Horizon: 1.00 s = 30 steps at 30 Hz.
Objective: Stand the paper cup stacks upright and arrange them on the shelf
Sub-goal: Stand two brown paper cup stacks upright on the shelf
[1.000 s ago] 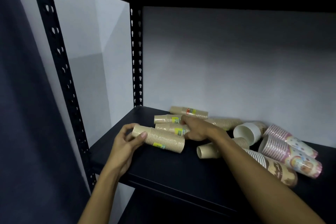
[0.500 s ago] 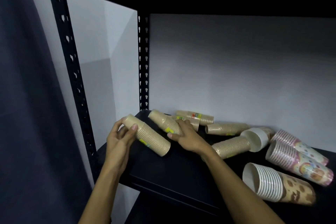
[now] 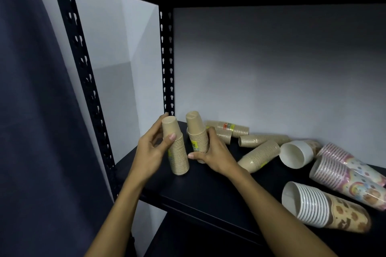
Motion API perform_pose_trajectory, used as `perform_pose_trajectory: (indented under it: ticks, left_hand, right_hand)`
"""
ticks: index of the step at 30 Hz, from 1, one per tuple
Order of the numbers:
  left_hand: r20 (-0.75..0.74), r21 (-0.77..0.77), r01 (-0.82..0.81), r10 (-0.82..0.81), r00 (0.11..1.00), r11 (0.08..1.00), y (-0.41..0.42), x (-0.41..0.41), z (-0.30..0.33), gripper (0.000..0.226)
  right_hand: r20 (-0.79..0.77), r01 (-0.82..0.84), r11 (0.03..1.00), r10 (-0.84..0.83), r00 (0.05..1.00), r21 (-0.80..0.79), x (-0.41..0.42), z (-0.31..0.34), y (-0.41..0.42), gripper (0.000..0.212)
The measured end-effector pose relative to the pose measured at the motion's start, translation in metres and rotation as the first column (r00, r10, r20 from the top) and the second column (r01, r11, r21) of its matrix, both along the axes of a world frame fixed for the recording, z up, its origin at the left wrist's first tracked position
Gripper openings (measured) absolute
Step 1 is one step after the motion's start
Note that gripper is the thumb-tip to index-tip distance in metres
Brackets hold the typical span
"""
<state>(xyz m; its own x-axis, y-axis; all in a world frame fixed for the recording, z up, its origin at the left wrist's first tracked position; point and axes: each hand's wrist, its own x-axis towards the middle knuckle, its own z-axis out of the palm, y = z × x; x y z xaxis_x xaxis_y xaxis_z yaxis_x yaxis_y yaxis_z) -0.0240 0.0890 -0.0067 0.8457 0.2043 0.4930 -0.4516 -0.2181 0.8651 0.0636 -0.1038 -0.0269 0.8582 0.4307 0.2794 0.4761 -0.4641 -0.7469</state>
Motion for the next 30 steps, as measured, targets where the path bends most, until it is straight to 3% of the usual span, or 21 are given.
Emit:
perform_pose_trajectory:
  ticks: [7, 12, 17, 21, 24, 30]
  left_hand:
    - [-0.007, 0.050, -0.012, 0.012, 1.000, 0.999, -0.002, 0.003, 0.002, 0.042]
    - [0.010, 0.111, -0.031, 0.030, 1.000, 0.993, -0.008, 0.003, 0.004, 0.039]
    - [-0.019, 0.100, -0.068, 0.070, 0.997, 0.993, -0.012, 0.002, -0.003, 0.045]
    - [-0.150, 0.106, -0.006, 0.022, 0.988, 0.994, -0.011, -0.004, -0.027, 0.064]
    - [-0.217, 0.158, 0.001, 0.034, 0.975, 0.987, -0.007, -0.005, -0.047, 0.066]
    - [-0.239, 0.172, -0.074, 0.115, 0.964, 0.982, -0.006, 0.000, -0.051, 0.071]
  right_hand:
    - [-0.089, -0.118, 0.992, 0.114, 0.989, -0.046, 0.002, 0.000, -0.005, 0.064]
    - [-0.074, -0.123, 0.992, 0.120, 0.990, -0.039, 0.006, -0.006, -0.008, 0.076]
    - [-0.071, -0.119, 0.993, 0.117, 0.991, -0.023, 0.005, -0.003, -0.010, 0.078]
    - [-0.045, -0.111, 0.994, 0.112, 0.993, 0.008, 0.007, -0.004, -0.010, 0.078]
    - [-0.058, -0.095, 0.995, 0.097, 0.994, 0.036, 0.008, -0.008, -0.006, 0.072]
    - [-0.112, -0.011, 0.990, 0.027, 0.993, 0.144, -0.010, -0.017, 0.007, 0.086]
